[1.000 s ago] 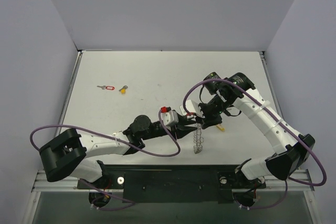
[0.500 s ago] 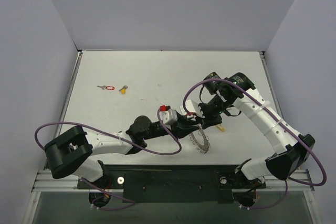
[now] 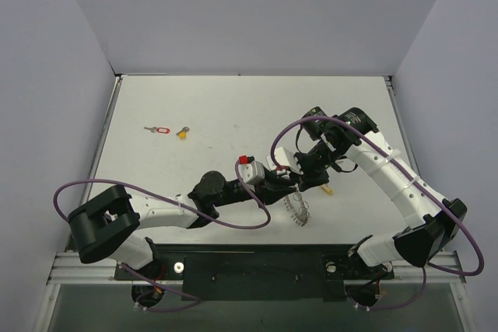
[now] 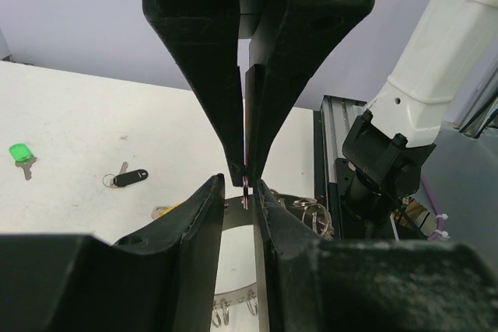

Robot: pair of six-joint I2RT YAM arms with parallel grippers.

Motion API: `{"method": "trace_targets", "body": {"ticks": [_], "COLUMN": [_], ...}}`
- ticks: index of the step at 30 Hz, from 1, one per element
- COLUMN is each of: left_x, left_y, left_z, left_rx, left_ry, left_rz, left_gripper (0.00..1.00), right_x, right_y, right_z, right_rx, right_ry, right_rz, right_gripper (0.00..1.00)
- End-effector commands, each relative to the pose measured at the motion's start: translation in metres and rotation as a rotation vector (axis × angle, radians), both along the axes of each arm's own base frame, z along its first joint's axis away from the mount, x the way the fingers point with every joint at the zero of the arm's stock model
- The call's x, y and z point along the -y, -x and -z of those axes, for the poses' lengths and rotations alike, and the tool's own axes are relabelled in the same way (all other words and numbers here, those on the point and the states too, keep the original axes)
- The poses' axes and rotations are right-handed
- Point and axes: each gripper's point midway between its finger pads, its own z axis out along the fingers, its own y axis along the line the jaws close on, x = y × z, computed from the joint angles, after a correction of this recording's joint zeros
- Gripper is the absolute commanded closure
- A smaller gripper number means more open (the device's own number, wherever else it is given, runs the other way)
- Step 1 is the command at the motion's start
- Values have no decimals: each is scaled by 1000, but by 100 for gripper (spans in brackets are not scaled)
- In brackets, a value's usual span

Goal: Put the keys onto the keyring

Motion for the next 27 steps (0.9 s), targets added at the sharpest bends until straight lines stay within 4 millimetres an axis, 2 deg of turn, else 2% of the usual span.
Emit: {"method": "trace_targets", "body": {"ticks": [1, 13, 22, 26, 27], "left_x": [6, 12, 12, 14, 15], "left_y": [2, 3, 5, 7, 7], "left_z": [-24, -15, -18, -16, -16], "left_rx": [28, 16, 23, 20, 23], "left_ry": [60, 33, 41, 27, 21], "left_rz": [24, 43, 54, 70, 77], "left_gripper": [69, 73, 77, 89, 100], "right_x": [-2, -4, -4, -4, -5], "right_y": [6, 5, 5, 5, 5], "right_z": [-7, -8, -6, -6, -8], "right_rx": [-24, -22, -29, -31, -26], "right_ry": [-18, -23, -22, -23, -28], "right_rz": [5, 16, 17, 18, 16], "right_gripper": [100, 100, 100, 100, 100]}}
